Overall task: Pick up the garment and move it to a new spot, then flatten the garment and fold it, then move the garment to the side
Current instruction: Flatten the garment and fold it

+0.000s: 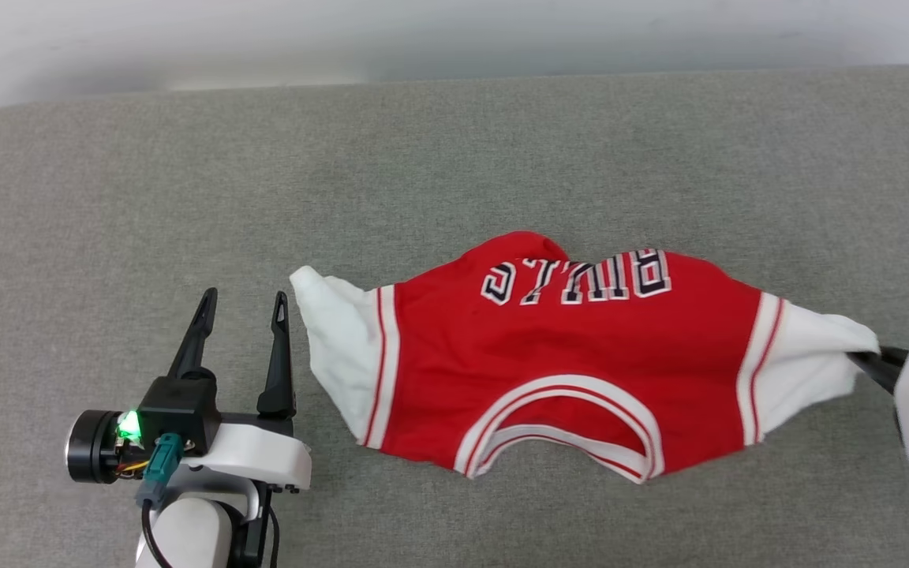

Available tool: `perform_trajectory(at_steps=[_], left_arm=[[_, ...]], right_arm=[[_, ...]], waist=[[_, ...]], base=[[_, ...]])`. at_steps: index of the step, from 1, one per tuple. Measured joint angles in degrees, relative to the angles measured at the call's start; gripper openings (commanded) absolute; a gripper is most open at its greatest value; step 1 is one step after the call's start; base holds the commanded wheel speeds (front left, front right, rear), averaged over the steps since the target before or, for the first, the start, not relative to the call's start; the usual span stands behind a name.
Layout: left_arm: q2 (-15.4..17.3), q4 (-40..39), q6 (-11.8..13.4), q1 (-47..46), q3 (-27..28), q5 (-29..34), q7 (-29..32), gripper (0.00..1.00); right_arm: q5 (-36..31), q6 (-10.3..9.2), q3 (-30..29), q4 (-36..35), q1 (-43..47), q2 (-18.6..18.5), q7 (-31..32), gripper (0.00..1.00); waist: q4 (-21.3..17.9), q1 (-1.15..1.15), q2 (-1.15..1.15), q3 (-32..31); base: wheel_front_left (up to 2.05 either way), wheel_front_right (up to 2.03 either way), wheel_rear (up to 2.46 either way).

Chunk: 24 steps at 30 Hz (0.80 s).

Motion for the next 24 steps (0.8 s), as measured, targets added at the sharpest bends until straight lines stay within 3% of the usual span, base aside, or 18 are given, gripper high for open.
perform_trajectory(at_steps=[9, 14, 15, 16, 24], left_arm=[[-1.1, 0.7, -1.8, -0.1, 0.8, 1.4, 0.0, 1.0], [-1.5, 1.2, -2.2, -0.1, 1.5, 2.0, 0.0, 1.0], [-1.6, 1.4, -2.4, 0.0, 1.6, 2.2, 0.0, 1.0], [-1.6, 1.5, -2.5, 0.0, 1.7, 2.3, 0.0, 1.0], [0.0, 2.4, -4.6, -1.6, 1.9, 3.5, 0.0, 1.0]], right_arm=[[-0.6, 0.02, -6.3, 18.1, 4.4, 2.3, -0.2, 0.0], [-0.6, 0.04, -7.0, 22.0, 4.4, 3.9, -3.2, 0.0], [-0.7, 0.04, -7.0, 21.9, 4.4, 4.0, -4.4, 0.36], [-1.3, 0.04, -6.9, 21.6, 4.3, 4.0, -5.7, 1.0], [-4.8, 0.01, -10.5, 14.1, 4.5, 3.4, -19.6, 1.0]], waist=[[1.6, 0.0, 0.0, 1.2], [1.7, 0.0, 0.0, 0.5], [1.6, 0.0, 0.0, 0.3], [1.5, 0.0, 0.0, -0.1], [0.3, 0.0, 0.0, -3.1]], base=[[0.0, 0.0, 0.0], [0.0, 0.0, 0.0], [0.0, 0.0, 0.0], [0.0, 0.0, 0.0], [0.0, 0.0, 0.0]])
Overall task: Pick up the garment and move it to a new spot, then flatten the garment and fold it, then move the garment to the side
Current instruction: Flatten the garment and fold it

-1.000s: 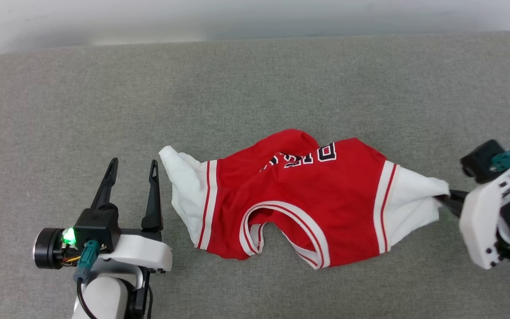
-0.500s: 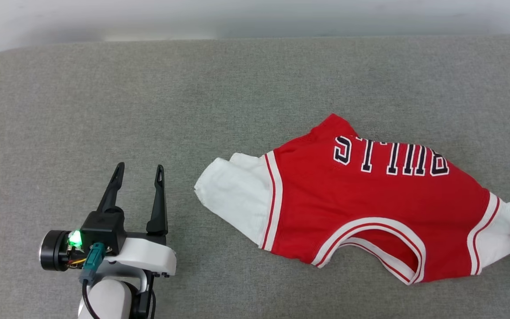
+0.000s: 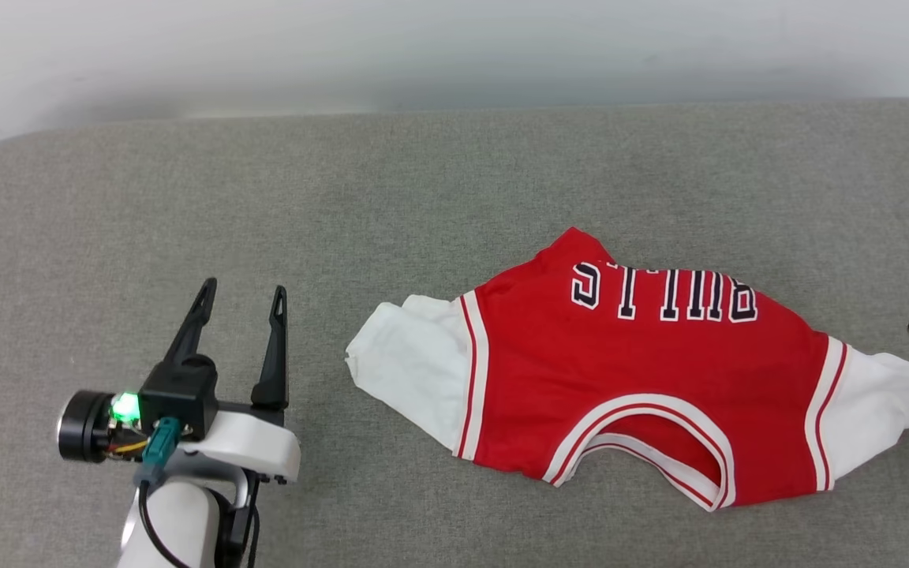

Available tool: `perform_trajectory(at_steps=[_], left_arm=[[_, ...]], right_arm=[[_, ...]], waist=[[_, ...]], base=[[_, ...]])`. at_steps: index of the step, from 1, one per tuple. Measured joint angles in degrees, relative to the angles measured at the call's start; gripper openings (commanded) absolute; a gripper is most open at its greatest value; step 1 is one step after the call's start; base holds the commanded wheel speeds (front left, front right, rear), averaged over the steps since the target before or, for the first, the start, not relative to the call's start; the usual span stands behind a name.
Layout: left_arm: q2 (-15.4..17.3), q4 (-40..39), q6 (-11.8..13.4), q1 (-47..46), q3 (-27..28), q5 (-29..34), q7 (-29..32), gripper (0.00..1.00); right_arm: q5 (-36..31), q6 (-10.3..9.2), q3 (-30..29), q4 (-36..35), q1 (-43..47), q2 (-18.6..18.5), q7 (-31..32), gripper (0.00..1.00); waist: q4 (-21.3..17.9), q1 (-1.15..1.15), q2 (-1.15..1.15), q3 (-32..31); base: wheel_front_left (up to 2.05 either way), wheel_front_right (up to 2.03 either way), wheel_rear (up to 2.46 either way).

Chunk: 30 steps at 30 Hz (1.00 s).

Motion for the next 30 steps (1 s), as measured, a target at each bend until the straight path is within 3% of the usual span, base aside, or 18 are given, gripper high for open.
perform_trajectory(at_steps=[7, 13, 16, 23, 26, 30], left_arm=[[3.5, 3.8, -3.5, -6.9, -1.4, 1.0, 1.1, 1.0], [6.2, 5.1, -7.2, -13.9, -5.7, -0.7, 11.4, 1.0], [8.2, 4.7, -7.8, -17.5, -8.8, -3.8, 17.6, 1.0], [16.5, 3.1, -8.0, -25.1, -25.2, -20.0, 36.9, 1.0], [20.4, 1.6, -8.0, -28.6, -32.1, -25.8, 43.6, 1.0], [23.3, 0.6, -8.0, -32.3, -39.9, -33.7, 51.3, 1.0]], right_arm=[[-7.7, -0.01, -9.7, -8.2, 2.6, 4.4, -10.8, 1.0], [-15.3, -0.01, -17.8, -15.8, 6.6, 13.4, -17.5, 1.0], [-18.3, -0.01, -19.8, -19.6, 9.0, 17.7, -19.2, 1.0], [-22.1, -0.01, -21.4, -25.1, 14.0, 25.3, -19.1, 1.0], [-22.9, -0.01, -21.2, -26.7, 15.1, 27.0, -18.5, 1.0], [-23.6, -0.01, -21.0, -28.0, 15.6, 28.2, -17.6, 1.0]], waist=[[-0.6, 0.0, 0.0, -1.6], [-0.7, 0.0, 0.0, -2.3], [-0.9, 0.0, 0.0, -2.4], [-1.5, 0.0, 0.0, -2.3], [-2.1, 0.0, 0.0, -1.8], [-3.0, 0.0, 0.0, -0.9]], base=[[0.0, 0.0, 0.0], [0.0, 0.0, 0.0], [0.0, 0.0, 0.0], [0.0, 0.0, 0.0], [0.0, 0.0, 0.0], [0.0, 0.0, 0.0]])
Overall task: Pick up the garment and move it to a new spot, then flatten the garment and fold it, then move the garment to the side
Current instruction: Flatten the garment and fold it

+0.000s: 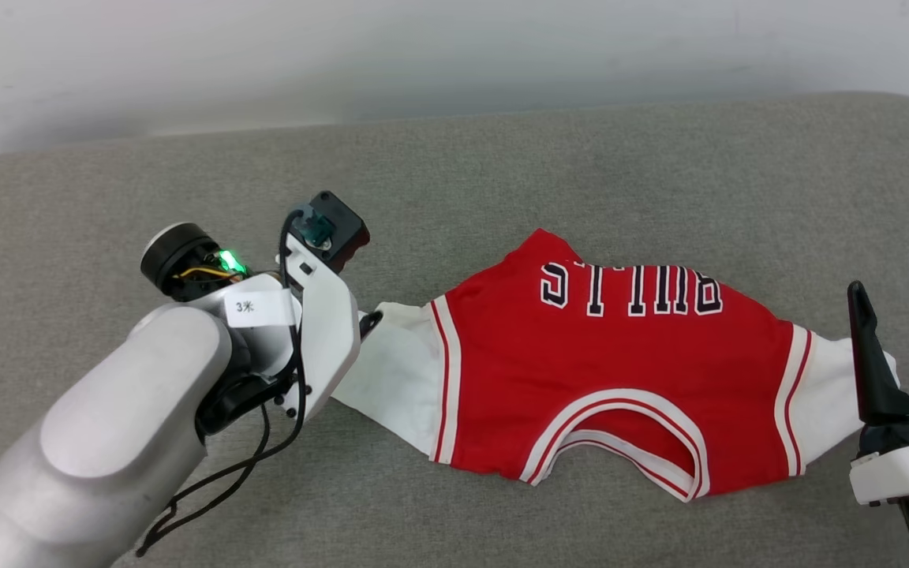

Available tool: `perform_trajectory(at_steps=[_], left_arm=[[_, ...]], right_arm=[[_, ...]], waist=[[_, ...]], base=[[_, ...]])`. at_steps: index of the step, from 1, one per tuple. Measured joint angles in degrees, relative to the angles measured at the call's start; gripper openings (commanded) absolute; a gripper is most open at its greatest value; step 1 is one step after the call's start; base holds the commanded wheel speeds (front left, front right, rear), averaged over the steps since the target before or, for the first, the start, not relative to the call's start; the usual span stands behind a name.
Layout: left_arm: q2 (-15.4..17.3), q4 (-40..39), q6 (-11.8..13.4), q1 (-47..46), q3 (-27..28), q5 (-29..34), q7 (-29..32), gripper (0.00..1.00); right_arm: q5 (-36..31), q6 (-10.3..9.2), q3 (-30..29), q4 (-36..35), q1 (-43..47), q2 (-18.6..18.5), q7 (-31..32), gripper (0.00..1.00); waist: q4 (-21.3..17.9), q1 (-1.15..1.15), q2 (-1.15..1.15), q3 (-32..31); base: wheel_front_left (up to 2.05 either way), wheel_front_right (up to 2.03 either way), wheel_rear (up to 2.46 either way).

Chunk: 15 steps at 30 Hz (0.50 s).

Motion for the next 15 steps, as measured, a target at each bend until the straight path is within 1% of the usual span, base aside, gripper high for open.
perform_trajectory(at_steps=[3, 6, 10, 15], left_arm=[[2.4, 0.3, 0.0, -2.6, -5.2, -4.2, 4.4, 1.0], [4.0, 0.9, 0.0, -4.9, -9.9, -7.4, 7.1, 1.0], [5.8, 3.6, 0.0, -7.2, -15.1, -9.3, 8.2, 1.0], [6.0, 8.3, 0.0, -8.9, -20.8, -10.5, 8.0, 1.0]], right_arm=[[-0.4, 0.0, 0.6, -0.6, 0.0, 0.4, 0.5, 1.0], [-0.5, 0.0, 0.8, -0.8, -0.2, 0.6, 0.7, 1.0], [-0.5, 0.0, 1.5, -0.9, -0.8, 0.9, 0.8, 1.0], [-0.6, 0.0, 2.9, -0.8, -2.1, 1.3, 0.9, 1.0]], waist=[[-0.8, 0.0, 0.0, 0.9], [-1.6, 0.0, 0.0, 2.1], [-2.6, 0.0, 0.0, 3.9], [-3.8, 0.0, 0.0, 6.2]], base=[[0.0, 0.0, 0.0], [0.0, 0.0, 0.0], [0.0, 0.0, 0.0], [0.0, 0.0, 0.0]])
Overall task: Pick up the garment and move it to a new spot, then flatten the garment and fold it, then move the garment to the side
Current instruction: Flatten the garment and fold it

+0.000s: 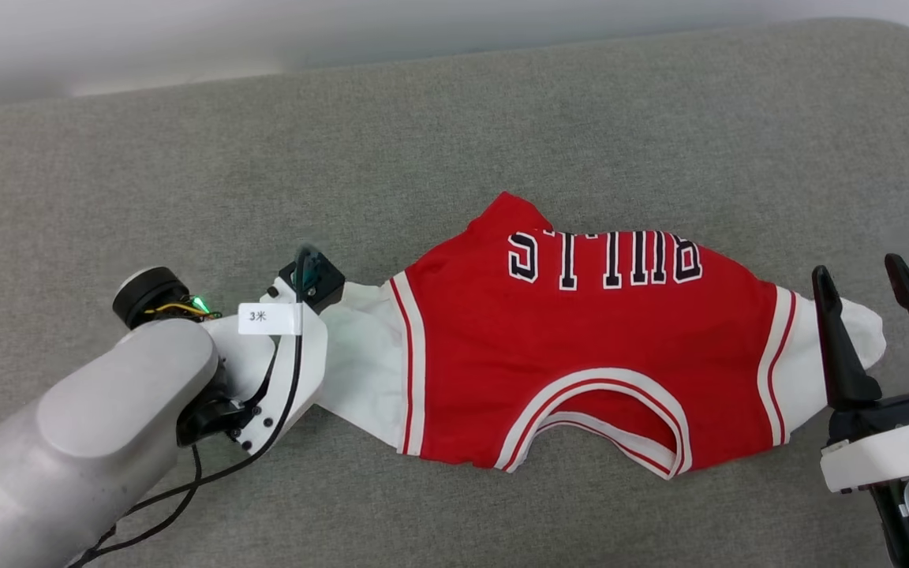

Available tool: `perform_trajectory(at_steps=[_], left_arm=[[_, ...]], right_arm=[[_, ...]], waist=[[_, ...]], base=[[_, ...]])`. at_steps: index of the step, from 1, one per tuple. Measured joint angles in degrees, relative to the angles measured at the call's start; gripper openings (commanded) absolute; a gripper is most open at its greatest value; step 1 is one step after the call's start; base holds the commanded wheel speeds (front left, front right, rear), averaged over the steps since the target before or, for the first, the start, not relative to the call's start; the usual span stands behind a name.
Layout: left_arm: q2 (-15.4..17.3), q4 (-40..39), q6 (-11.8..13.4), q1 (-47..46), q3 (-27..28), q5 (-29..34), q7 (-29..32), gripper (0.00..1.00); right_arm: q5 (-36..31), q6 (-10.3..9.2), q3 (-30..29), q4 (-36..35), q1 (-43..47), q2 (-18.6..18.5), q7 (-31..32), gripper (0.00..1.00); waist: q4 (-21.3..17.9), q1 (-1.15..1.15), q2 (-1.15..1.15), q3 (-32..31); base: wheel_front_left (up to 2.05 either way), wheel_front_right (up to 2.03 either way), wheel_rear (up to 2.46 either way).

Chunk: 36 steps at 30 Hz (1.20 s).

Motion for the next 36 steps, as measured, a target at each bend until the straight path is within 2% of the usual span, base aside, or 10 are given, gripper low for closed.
perform_trajectory(at_steps=[5, 6, 7, 13, 22, 27, 32, 36], left_arm=[[0.1, 2.3, 0.0, -1.6, -3.8, -2.7, -0.1, 1.0], [0.1, 2.3, 0.0, -1.9, -4.2, -3.5, -0.1, 0.47], [0.0, 2.3, 0.0, -2.0, -4.5, -4.1, -0.5, 0.0], [0.7, 1.5, 0.0, -2.4, -6.2, -5.7, -5.6, 0.0], [6.4, 1.9, 0.0, -3.8, -4.2, -8.7, -12.0, 0.0], [9.7, 1.8, 0.9, -3.9, -2.2, -10.1, -13.7, 0.0], [10.8, -0.2, 2.3, -4.0, -1.2, -10.4, -14.3, 0.0], [11.0, -1.3, 2.9, -4.3, -0.9, -10.2, -14.7, 0.0]], right_arm=[[0.0, 0.0, 0.7, 0.5, -1.0, 0.1, 0.0, 1.0], [0.0, 0.0, 0.6, 0.6, -1.0, 0.1, 0.0, 1.0], [0.0, 0.0, 0.5, 0.7, -1.0, 0.1, 0.0, 1.0], [-0.4, 0.0, 0.4, 1.0, -1.8, -2.0, 1.3, 1.0], [2.2, 0.0, -1.3, -1.1, -4.4, -11.5, 9.3, 1.0], [6.9, 0.0, 1.4, -1.9, -6.3, -19.0, 18.3, 1.0], [16.0, 0.0, 8.8, -0.8, -7.9, -28.2, 31.1, 1.0], [23.5, 0.0, 15.3, 0.5, -9.3, -33.3, 42.1, 1.0]], waist=[[-0.9, 0.0, 0.0, 1.8], [-0.9, 0.0, 0.0, 2.0], [-0.9, 0.0, 0.0, 2.0], [-0.1, 0.0, 0.0, 0.7], [2.2, 0.0, 0.0, -2.2], [3.0, 0.0, 0.0, -2.7], [3.6, 0.0, 0.0, -2.2], [4.0, 0.0, 0.0, -1.4]], base=[[0.0, 0.0, 0.0], [0.0, 0.0, 0.0], [0.0, 0.0, 0.0], [0.0, 0.0, 0.0], [0.0, 0.0, 0.0], [0.0, 0.0, 0.0], [0.0, 0.0, 0.0], [0.0, 0.0, 0.0]])
